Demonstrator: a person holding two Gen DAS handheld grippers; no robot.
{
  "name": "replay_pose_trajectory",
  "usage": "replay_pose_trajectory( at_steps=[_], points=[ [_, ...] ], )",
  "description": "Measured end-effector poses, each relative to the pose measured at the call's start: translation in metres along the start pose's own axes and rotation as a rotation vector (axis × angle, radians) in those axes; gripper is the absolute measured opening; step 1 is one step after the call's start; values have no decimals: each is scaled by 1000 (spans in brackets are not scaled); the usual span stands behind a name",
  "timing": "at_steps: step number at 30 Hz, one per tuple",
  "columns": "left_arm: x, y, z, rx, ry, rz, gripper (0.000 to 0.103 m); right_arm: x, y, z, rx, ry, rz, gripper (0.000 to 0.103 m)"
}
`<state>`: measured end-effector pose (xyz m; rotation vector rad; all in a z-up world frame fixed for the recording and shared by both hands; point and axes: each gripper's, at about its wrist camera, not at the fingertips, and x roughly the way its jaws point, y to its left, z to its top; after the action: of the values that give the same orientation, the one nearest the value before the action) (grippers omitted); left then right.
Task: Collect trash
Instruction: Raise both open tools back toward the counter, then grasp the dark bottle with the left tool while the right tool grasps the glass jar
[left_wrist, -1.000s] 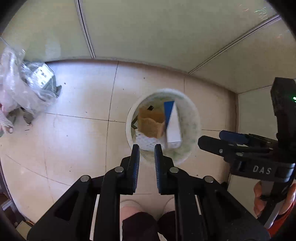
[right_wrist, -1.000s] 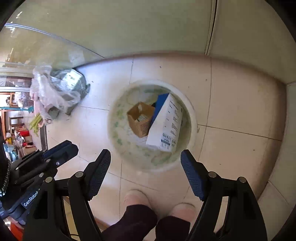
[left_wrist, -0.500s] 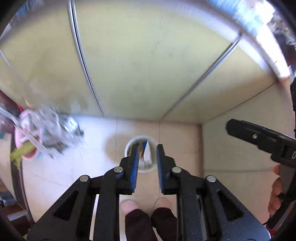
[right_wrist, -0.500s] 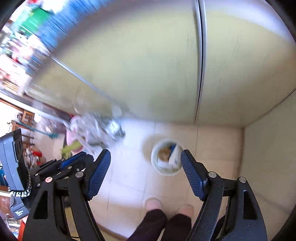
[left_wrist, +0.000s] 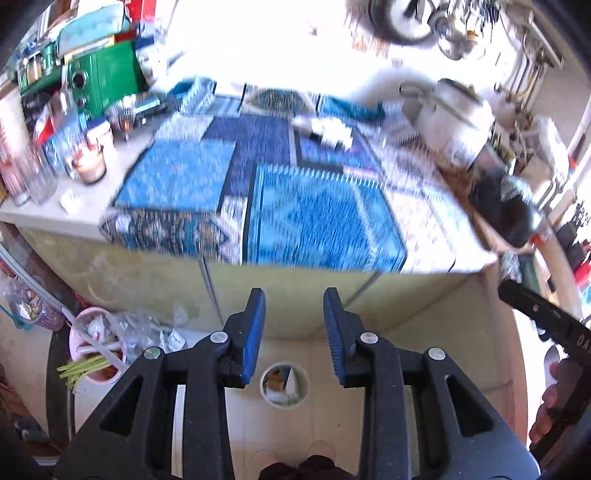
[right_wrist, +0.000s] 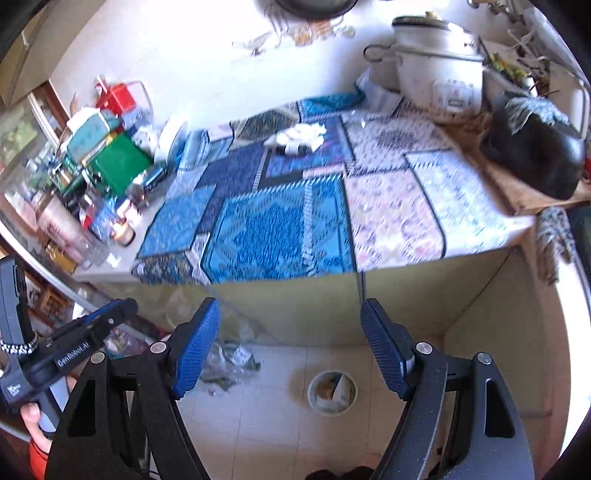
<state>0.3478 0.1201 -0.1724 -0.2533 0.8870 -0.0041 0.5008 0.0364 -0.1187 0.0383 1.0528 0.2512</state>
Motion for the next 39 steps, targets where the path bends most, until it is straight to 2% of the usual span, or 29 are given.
replay_pose_trajectory(
  at_steps=[3,8,15,22,25,33,36,39],
  points=[
    [-5,-3,26,-4,-28,-22,35,-17,1,26,5,-50,-31,75],
    [4,-17,68,32,-66,-3,38,-30,-12,68,-3,-123,-46,75],
    [66,-51,143,11,-99,22,38,13,-50,146,-31,-146,-8,75],
    [167,-81,225,-100,-12,51,38,81,-94,248,-119,-62,33,75],
    [216,-85,249,-160,30,70,38,118,-112,279,-160,-33,15,75],
    [326,-78,283,-294,137,99,38,221,-145,322,-143,116,46,75],
    [356,-78,289,-301,170,103,38,255,-151,331,-139,160,46,75],
    [376,-82,292,-278,191,145,31,287,-156,339,-133,198,49,75]
  ],
)
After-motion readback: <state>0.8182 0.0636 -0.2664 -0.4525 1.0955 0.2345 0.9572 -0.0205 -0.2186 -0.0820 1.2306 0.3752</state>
